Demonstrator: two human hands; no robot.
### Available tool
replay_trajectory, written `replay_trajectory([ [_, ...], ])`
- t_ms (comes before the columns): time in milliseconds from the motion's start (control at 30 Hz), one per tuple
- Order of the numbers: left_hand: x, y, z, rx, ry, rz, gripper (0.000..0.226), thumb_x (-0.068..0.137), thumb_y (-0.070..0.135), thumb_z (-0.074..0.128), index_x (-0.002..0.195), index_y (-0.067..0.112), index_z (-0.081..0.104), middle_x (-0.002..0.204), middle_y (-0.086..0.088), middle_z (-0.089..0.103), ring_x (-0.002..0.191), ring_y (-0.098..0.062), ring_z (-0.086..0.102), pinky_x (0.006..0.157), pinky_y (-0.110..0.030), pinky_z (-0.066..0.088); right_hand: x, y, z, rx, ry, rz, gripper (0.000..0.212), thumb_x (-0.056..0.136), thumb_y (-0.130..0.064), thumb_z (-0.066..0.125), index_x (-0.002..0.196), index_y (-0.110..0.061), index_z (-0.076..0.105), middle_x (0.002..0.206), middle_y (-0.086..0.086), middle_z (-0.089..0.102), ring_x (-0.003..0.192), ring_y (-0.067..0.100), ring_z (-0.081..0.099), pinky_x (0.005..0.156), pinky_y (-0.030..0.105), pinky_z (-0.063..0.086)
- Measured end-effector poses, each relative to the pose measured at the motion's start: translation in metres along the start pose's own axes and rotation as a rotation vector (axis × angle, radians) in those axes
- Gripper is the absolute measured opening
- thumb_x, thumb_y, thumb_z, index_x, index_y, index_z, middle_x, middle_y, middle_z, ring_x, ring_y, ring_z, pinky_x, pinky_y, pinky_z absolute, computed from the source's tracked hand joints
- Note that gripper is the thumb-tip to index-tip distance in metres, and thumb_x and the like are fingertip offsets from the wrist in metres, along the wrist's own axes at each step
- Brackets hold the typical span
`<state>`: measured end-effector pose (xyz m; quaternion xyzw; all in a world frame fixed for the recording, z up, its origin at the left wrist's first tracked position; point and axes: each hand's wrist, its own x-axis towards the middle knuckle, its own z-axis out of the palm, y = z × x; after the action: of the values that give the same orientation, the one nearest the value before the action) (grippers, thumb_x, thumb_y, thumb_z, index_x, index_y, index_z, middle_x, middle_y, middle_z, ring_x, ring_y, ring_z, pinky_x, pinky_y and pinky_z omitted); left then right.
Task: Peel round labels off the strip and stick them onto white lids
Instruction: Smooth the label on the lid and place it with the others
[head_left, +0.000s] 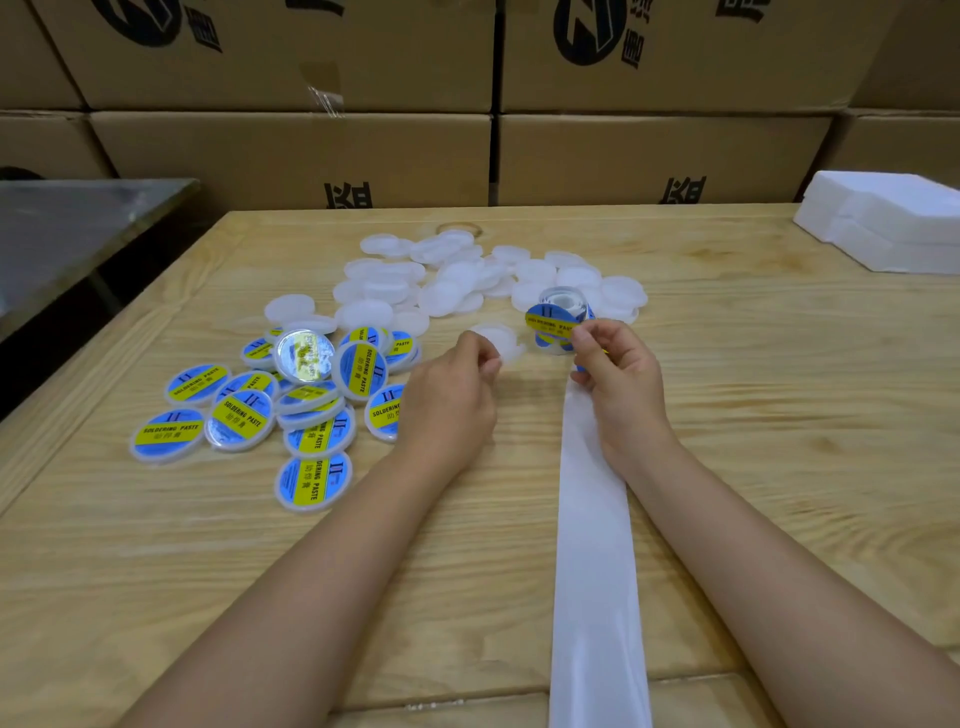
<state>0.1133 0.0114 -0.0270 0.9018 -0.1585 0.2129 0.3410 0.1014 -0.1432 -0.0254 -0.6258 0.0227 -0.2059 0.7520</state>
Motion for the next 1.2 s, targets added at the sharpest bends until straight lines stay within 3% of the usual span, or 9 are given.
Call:
replay_trajectory([
  [167,-0.002,0.002,-0.001,-0.223,0.019,-0.005,0.011,0.096,0.012,0.045,0.099,0.006,0.054,0.084,-0.005,0.06,0.079,-0.031,0.056,0.068,-0.04,0.041,-0.005,-0.001,0.002,-0.032,-0.189,-0.064,0.043,0.086,0.001,0.061,0.116,-0.029,0.053,0.085,0.0,0.066,0.076,0.013,0.056,0.075,0.018,0.045],
  [267,-0.001,0.002,0.001,-0.321,-0.005,-0.059,0.01,0.096,0.013,0.045,0.093,0.016,0.054,0.076,-0.001,0.058,0.064,-0.024,0.057,0.06,-0.034,0.042,-0.009,0.001,0.006,-0.112,-0.269,-0.103,0.05,0.085,0.007,0.059,0.119,-0.027,0.049,0.074,-0.007,0.066,0.063,0.008,0.053,0.067,0.02,0.045],
  [367,-0.001,0.004,0.002,-0.552,-0.062,-0.204,0.02,0.098,0.016,0.043,0.087,0.028,0.053,0.078,0.001,0.06,0.044,-0.019,0.059,0.046,-0.03,0.048,-0.009,0.002,0.007,-0.135,-0.229,-0.084,0.049,0.085,0.007,0.059,0.122,-0.023,0.047,0.075,0.0,0.062,0.06,0.009,0.053,0.065,0.023,0.045],
  [567,0.002,0.005,0.0,-0.893,-0.18,-0.375,0.024,0.099,0.002,0.037,0.109,0.007,0.057,0.101,-0.011,0.06,0.073,-0.012,0.064,0.055,-0.028,0.058,-0.006,0.003,0.006,-0.072,-0.177,-0.06,0.049,0.086,0.006,0.058,0.123,-0.023,0.044,0.073,0.002,0.062,0.06,0.008,0.058,0.063,0.02,0.048],
  [733,0.004,0.006,-0.001,-0.887,-0.106,-0.381,0.022,0.099,0.011,0.041,0.111,0.004,0.059,0.105,-0.013,0.059,0.08,-0.02,0.062,0.052,-0.026,0.057,-0.007,0.005,0.004,-0.08,-0.217,-0.028,0.051,0.087,0.006,0.058,0.126,-0.022,0.041,0.069,-0.001,0.062,0.048,0.013,0.058,0.061,0.022,0.049],
  [867,0.005,0.004,-0.005,-1.014,-0.177,-0.418,0.025,0.099,0.005,0.038,0.116,0.002,0.057,0.101,-0.013,0.062,0.077,-0.019,0.065,0.058,-0.025,0.058,-0.007,0.005,0.004,-0.068,-0.19,-0.006,0.056,0.088,0.004,0.057,0.135,-0.015,0.034,0.074,0.004,0.061,0.05,0.016,0.061,0.067,0.023,0.05],
  [1000,0.007,0.004,-0.006,-1.027,-0.187,-0.443,0.023,0.098,0.0,0.039,0.111,0.003,0.058,0.091,-0.011,0.065,0.075,-0.017,0.066,0.058,-0.023,0.058,-0.007,0.002,0.005,-0.072,-0.19,-0.011,0.054,0.087,0.002,0.06,0.13,-0.025,0.042,0.08,0.002,0.063,0.048,0.014,0.056,0.059,0.023,0.048],
  [1100,0.009,0.004,-0.005,-1.005,-0.138,-0.483,0.022,0.098,0.001,0.041,0.114,-0.004,0.054,0.087,-0.014,0.064,0.069,-0.018,0.066,0.055,-0.022,0.057,-0.005,-0.002,0.005,-0.004,-0.131,0.026,0.038,0.085,-0.002,0.063,0.11,-0.029,0.057,0.096,0.001,0.061,0.058,0.009,0.049,0.053,0.021,0.04],
  [1200,0.011,0.003,-0.005,-1.009,-0.13,-0.498,0.021,0.097,0.003,0.043,0.113,-0.006,0.053,0.09,-0.017,0.063,0.061,-0.015,0.067,0.054,-0.022,0.057,-0.002,-0.004,0.003,0.256,-0.089,0.172,0.015,0.082,-0.005,0.062,0.087,-0.018,0.063,0.072,-0.006,0.059,0.054,0.007,0.04,0.054,0.022,0.029],
])
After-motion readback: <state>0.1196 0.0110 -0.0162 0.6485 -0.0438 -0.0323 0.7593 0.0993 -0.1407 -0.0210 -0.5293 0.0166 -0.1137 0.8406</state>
